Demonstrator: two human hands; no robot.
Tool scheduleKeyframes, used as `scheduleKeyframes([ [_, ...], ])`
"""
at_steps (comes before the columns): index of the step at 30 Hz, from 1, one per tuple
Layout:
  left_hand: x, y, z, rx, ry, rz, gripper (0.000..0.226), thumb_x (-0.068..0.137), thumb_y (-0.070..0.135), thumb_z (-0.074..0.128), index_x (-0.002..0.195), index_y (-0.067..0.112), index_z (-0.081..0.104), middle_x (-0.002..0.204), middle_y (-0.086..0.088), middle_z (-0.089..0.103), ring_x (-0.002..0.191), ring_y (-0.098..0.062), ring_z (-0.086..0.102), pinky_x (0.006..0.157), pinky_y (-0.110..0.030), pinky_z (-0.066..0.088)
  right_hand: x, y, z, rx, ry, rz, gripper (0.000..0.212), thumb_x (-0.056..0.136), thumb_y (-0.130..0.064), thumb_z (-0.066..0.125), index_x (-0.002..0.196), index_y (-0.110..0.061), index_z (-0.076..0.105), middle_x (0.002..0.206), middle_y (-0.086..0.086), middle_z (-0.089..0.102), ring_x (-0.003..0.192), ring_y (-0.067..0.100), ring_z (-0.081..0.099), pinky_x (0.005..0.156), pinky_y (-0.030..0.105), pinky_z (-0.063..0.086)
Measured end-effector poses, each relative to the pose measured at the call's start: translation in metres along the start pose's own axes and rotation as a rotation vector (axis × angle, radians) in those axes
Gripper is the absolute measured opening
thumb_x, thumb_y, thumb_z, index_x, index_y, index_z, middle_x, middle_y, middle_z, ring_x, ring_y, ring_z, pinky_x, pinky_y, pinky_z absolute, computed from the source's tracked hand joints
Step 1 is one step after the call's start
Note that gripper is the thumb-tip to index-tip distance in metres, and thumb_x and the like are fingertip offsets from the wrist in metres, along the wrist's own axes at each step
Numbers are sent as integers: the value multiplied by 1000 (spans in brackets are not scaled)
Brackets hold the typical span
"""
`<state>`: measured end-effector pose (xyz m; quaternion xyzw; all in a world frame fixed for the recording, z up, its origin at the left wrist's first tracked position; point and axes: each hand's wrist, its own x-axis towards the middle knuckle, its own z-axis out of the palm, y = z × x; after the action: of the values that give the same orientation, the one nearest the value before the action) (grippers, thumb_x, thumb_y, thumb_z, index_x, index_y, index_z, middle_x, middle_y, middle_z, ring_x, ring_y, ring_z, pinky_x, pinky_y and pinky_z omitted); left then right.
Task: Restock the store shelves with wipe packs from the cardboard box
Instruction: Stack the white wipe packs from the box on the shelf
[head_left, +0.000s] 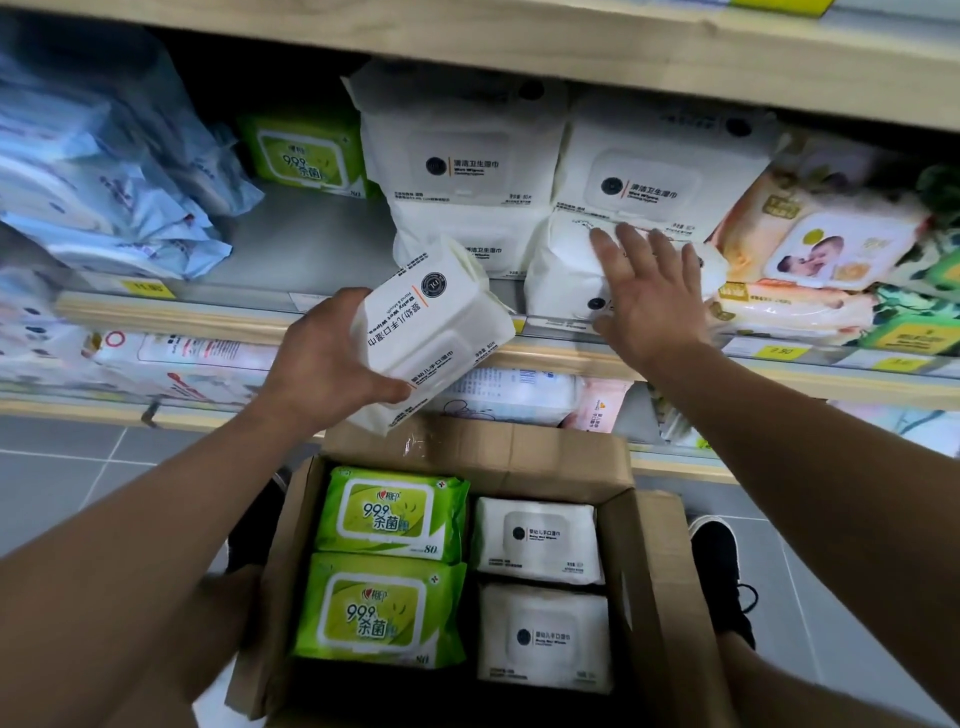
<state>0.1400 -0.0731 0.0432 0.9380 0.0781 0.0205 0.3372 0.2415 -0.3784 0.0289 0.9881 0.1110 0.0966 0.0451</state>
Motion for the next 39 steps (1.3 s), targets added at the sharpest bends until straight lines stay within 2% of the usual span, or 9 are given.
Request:
scheduleKeyframes([
  [5, 7, -1, 0, 7, -7, 13, 90, 45, 29, 92, 124, 25, 49, 113, 3, 60, 99, -14, 50, 79, -27, 38, 14, 12, 0, 43, -19, -37, 92, 81, -38, 73, 150, -39, 12, 159, -4, 17, 145, 31, 13, 118, 52, 8],
  [8, 7, -1, -1, 11, -7, 21, 89, 45, 29, 92, 124, 26, 50, 110, 6, 59, 94, -10, 47, 76, -26, 35, 15, 10, 3, 34, 2, -13, 90, 81, -38, 71, 149, -41, 13, 159, -6, 19, 144, 30, 14, 117, 54, 5],
  [12, 6, -2, 1, 18, 3, 35, 89, 46, 31, 92, 124, 26, 49, 109, 9, 56, 94, -8, 45, 74, -23, 31, 18, 11, 6, 33, -10, -23, 88, 83, -38, 69, 149, -44, 12, 159, -8, 18, 144, 30, 14, 116, 54, 4],
  [18, 3, -2, 3, 21, 10, 25, 90, 46, 30, 92, 125, 24, 49, 116, 2, 60, 104, -17, 51, 78, -23, 33, 2, 20, 3, 31, -60, -81, 78, 94, -27, 55, 150, -45, 3, 161, -9, 8, 147, 26, 6, 118, 49, 4],
  [22, 1, 0, 1, 51, 30, 35, 92, 44, 33, 91, 125, 25, 49, 116, 0, 61, 105, -22, 53, 86, -32, 43, 1, 14, -8, 5, -189, -63, 99, 83, -26, 62, 147, -44, -11, 161, -10, -8, 148, 25, -7, 118, 50, -2],
  [25, 0, 1, -6, 54, 80, 46, 92, 42, 37, 90, 124, 28, 48, 116, -1, 60, 107, -24, 53, 90, -41, 45, -4, 12, -16, -1, -184, -43, 103, 79, -40, 67, 150, -40, -8, 161, -5, -6, 148, 27, -7, 118, 50, -3],
  [32, 24, 30, -40, 371, 152, 221, 91, 47, 38, 86, 128, 27, 45, 116, -8, 58, 108, -32, 50, 88, -44, 40, -15, -3, -27, 86, -47, -18, 91, 82, -42, 66, 152, -29, 10, 160, 4, 10, 147, 30, 4, 119, 47, 5],
  [37, 70, 64, -43, 641, 70, 411, 87, 57, 49, 75, 135, 29, 40, 123, -9, 55, 113, -32, 49, 92, -44, 34, -22, -10, -26, 81, -47, -28, 88, 82, -38, 66, 152, -27, 13, 160, 4, 12, 146, 31, 7, 118, 45, 6],
  [39, 89, 73, -35, 694, 49, 441, 90, 57, 43, 79, 136, 30, 39, 127, -8, 54, 115, -33, 50, 94, -44, 36, -24, -11, -23, 100, -42, -36, 87, 82, -37, 66, 152, -26, 15, 159, 5, 13, 146, 32, 8, 118, 45, 6],
])
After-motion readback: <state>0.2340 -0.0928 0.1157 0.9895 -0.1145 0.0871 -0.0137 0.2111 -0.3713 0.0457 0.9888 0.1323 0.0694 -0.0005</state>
